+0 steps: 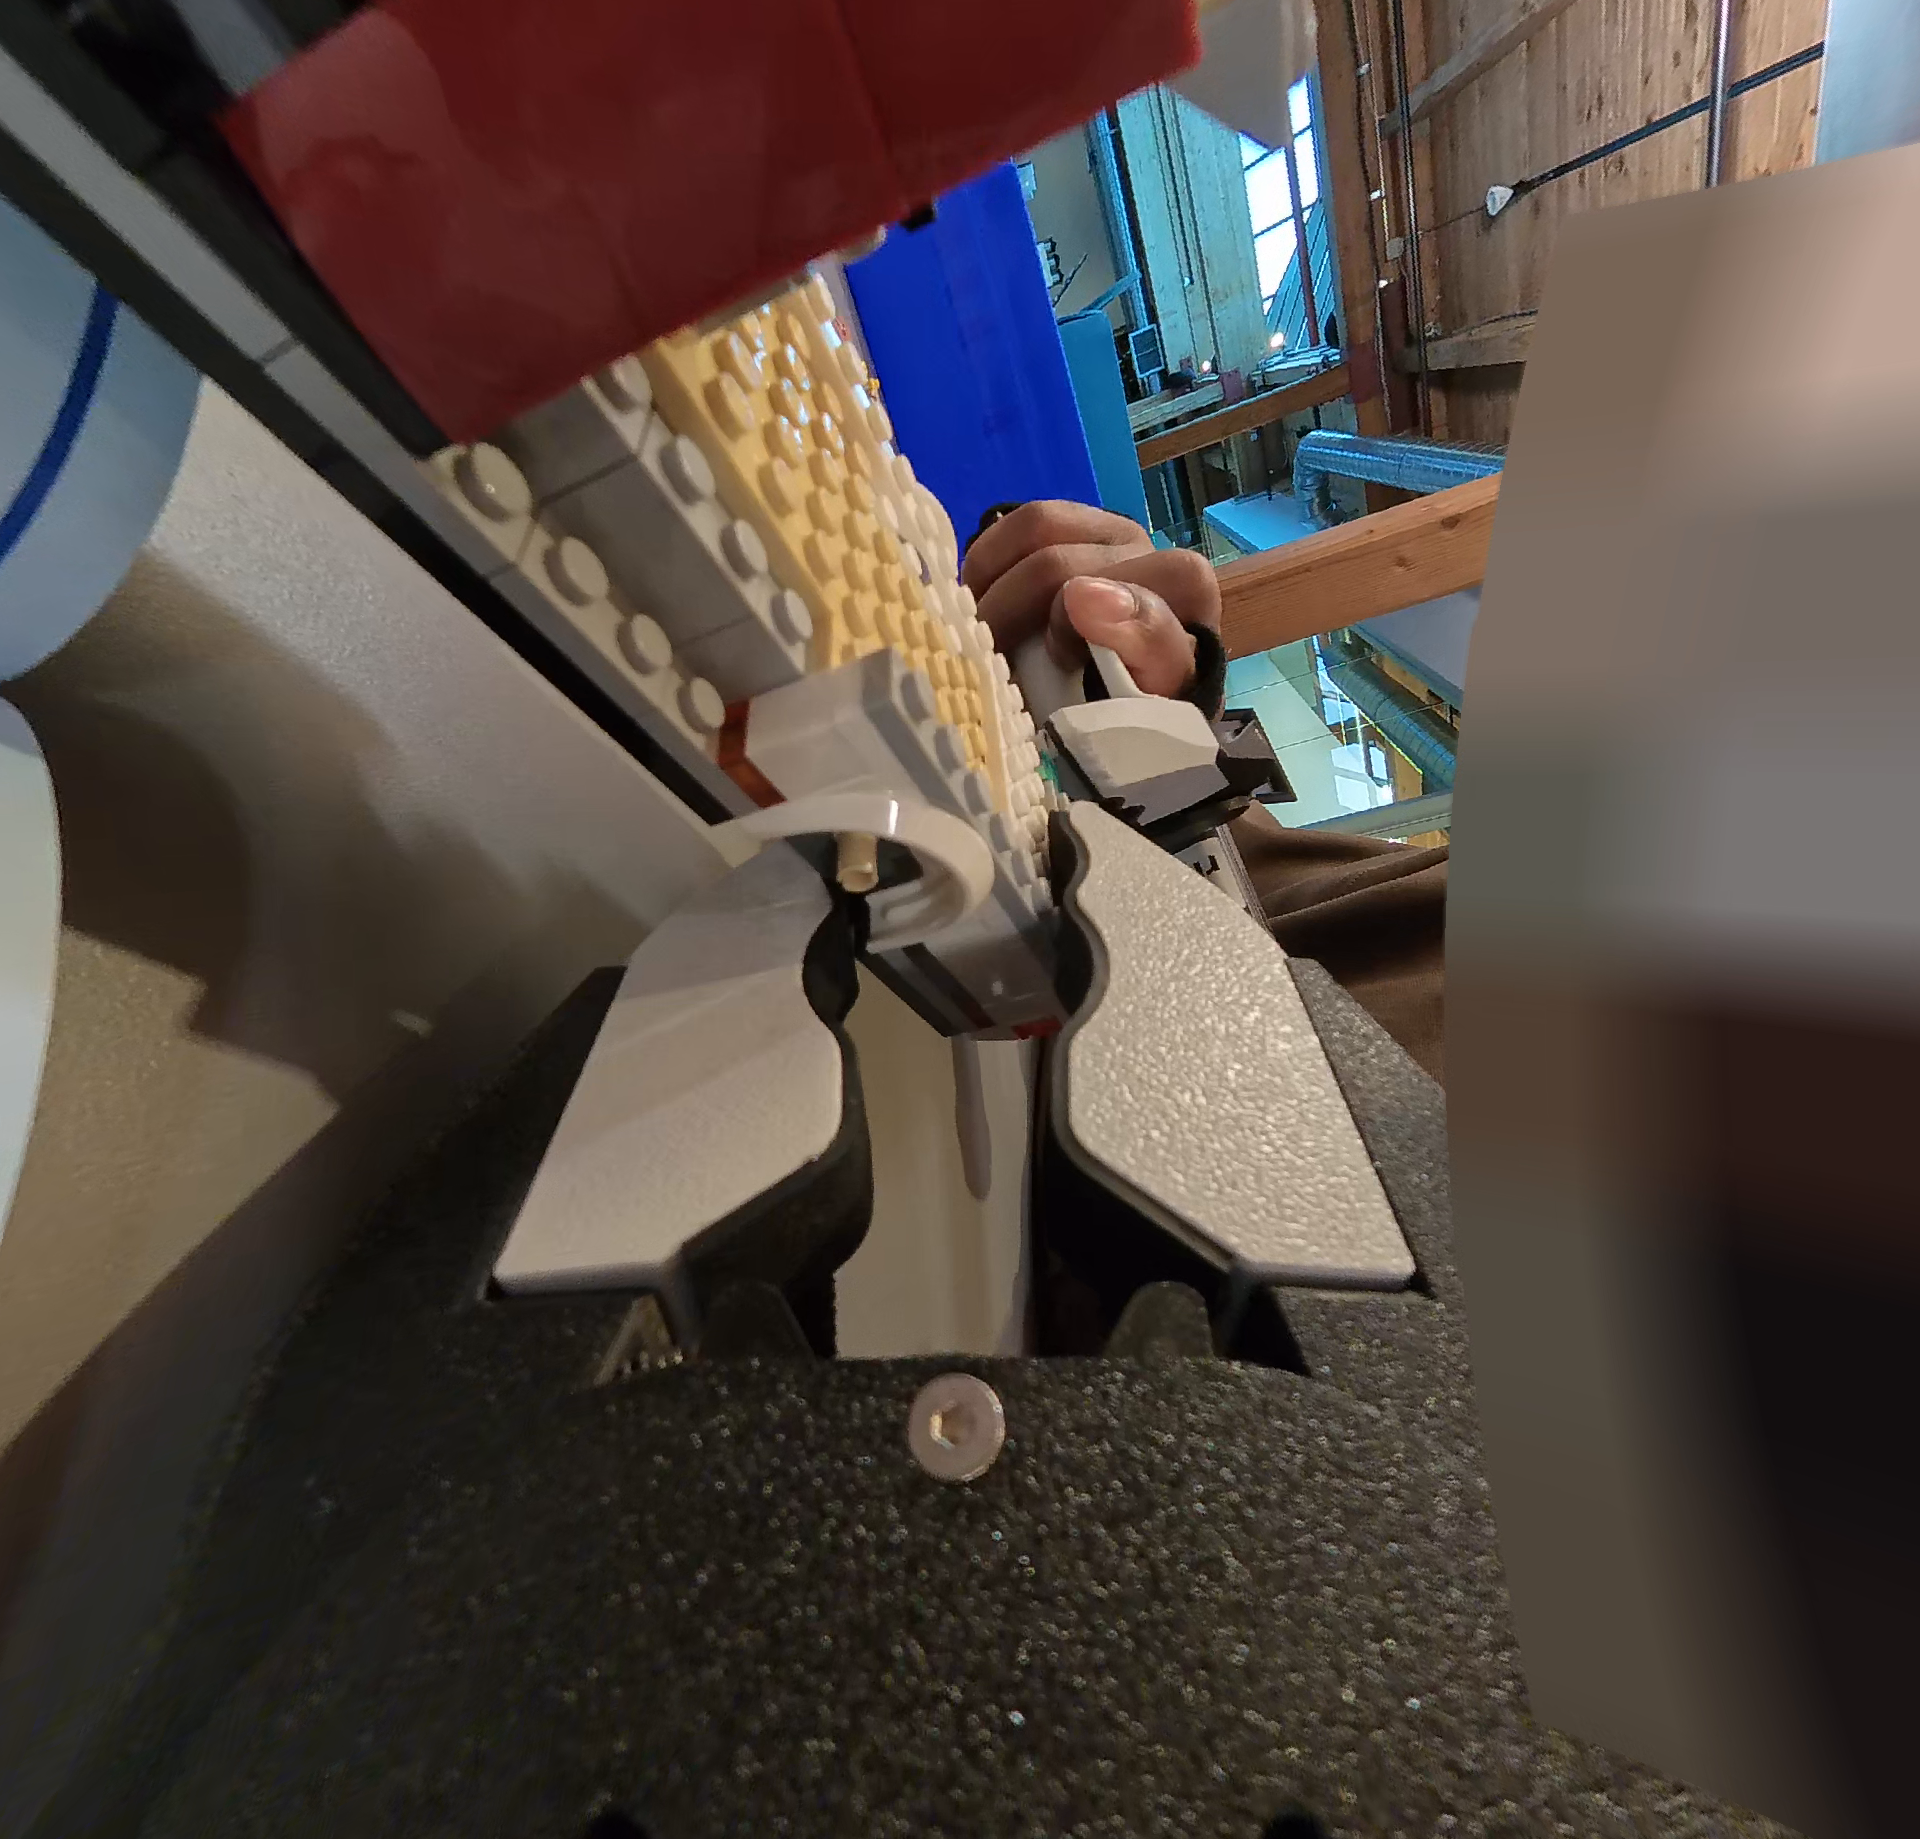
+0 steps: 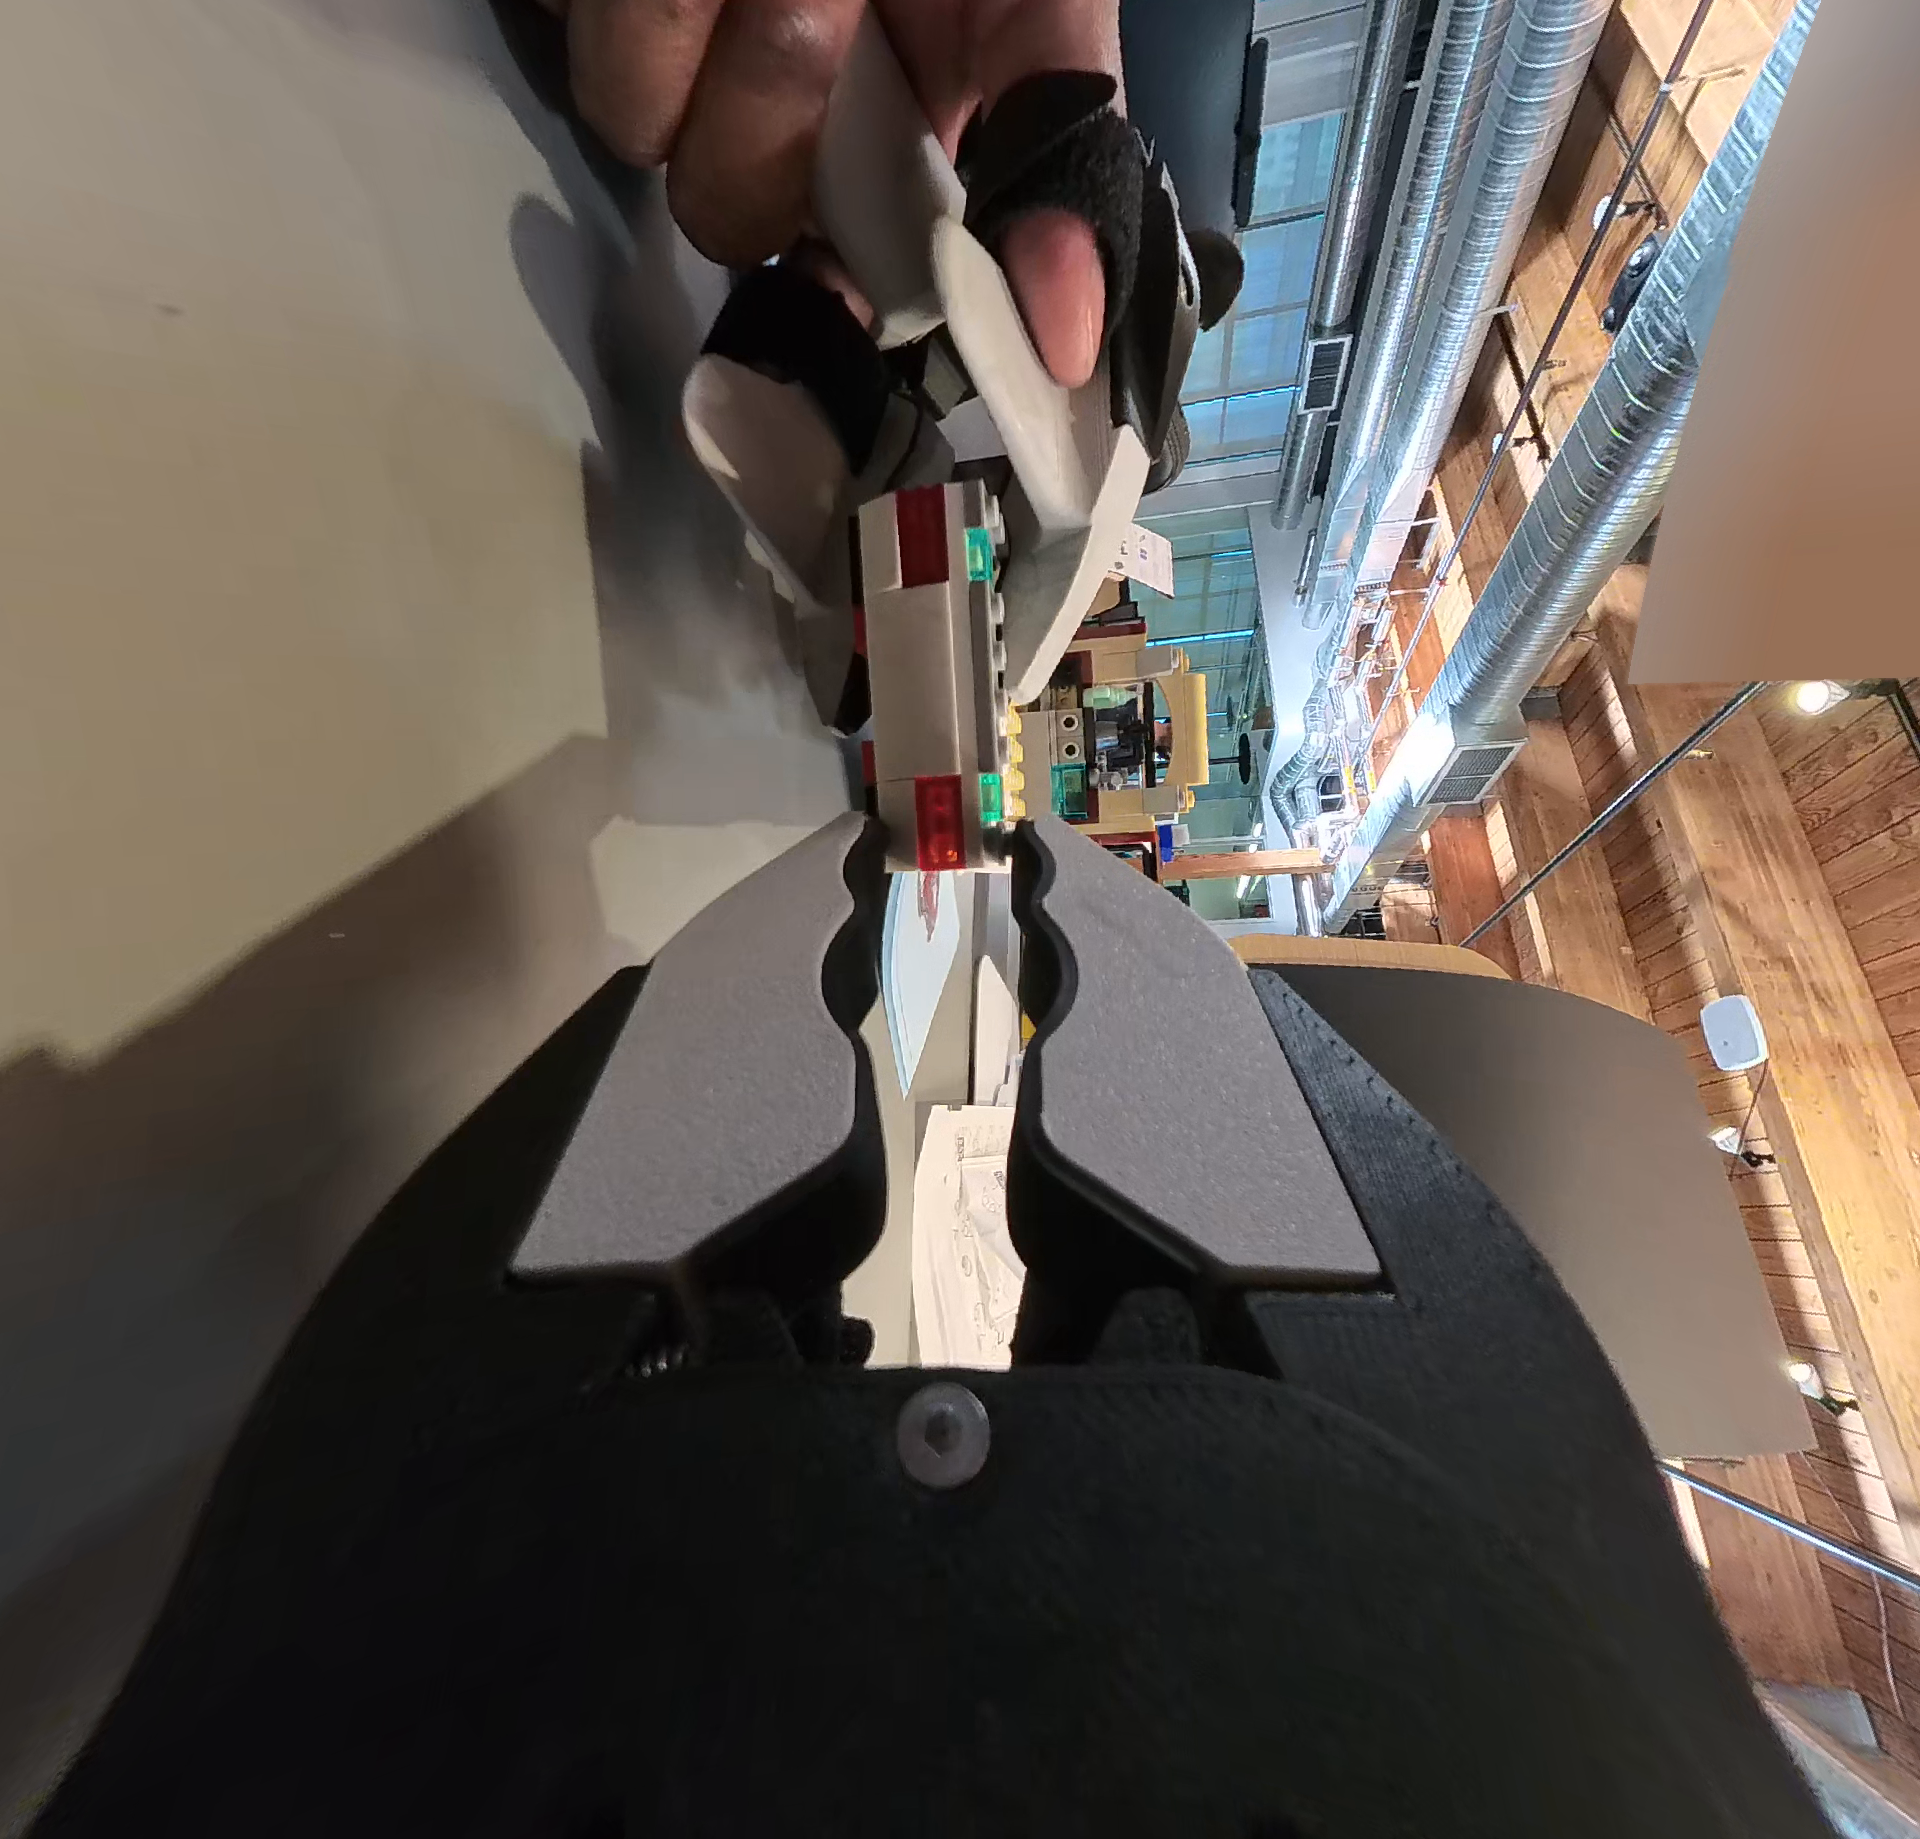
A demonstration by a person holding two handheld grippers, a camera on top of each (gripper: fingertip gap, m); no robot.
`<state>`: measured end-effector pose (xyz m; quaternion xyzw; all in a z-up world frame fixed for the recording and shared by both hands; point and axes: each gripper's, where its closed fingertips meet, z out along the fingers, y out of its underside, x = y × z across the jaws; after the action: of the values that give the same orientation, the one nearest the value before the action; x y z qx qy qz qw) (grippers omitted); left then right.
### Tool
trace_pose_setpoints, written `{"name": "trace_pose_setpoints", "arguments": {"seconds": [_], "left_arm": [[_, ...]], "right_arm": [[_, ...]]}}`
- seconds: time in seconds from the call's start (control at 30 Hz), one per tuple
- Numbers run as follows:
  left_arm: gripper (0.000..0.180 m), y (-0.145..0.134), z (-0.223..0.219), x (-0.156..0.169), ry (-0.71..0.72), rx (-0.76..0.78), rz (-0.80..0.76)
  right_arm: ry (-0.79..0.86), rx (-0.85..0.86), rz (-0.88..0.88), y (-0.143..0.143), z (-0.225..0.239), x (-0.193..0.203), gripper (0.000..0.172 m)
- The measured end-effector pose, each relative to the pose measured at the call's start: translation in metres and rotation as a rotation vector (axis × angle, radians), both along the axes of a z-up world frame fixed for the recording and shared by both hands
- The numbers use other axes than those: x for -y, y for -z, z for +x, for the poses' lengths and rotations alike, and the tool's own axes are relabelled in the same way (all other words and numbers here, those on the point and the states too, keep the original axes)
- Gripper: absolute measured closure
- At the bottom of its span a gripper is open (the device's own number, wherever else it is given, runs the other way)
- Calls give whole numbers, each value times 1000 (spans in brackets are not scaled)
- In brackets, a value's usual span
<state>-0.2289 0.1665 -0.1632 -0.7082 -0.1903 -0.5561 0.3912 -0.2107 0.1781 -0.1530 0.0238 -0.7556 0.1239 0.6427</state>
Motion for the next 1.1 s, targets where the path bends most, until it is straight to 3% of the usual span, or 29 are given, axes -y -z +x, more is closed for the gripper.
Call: {"name": "trace_pose_setpoints", "arguments": {"seconds": [0.37,0.67,1.1], "left_arm": [[145,0,0,0,0,0,-2],[145,-2,-10,-2,-51,49,4],[145,-2,-2,0,-9,42,8]], "right_arm": [[-1,5,-1,1,-1,0,148],[50,-92,25,-3,-2,-10,143],[33,-111,46,-2,-4,-5,135]]}}
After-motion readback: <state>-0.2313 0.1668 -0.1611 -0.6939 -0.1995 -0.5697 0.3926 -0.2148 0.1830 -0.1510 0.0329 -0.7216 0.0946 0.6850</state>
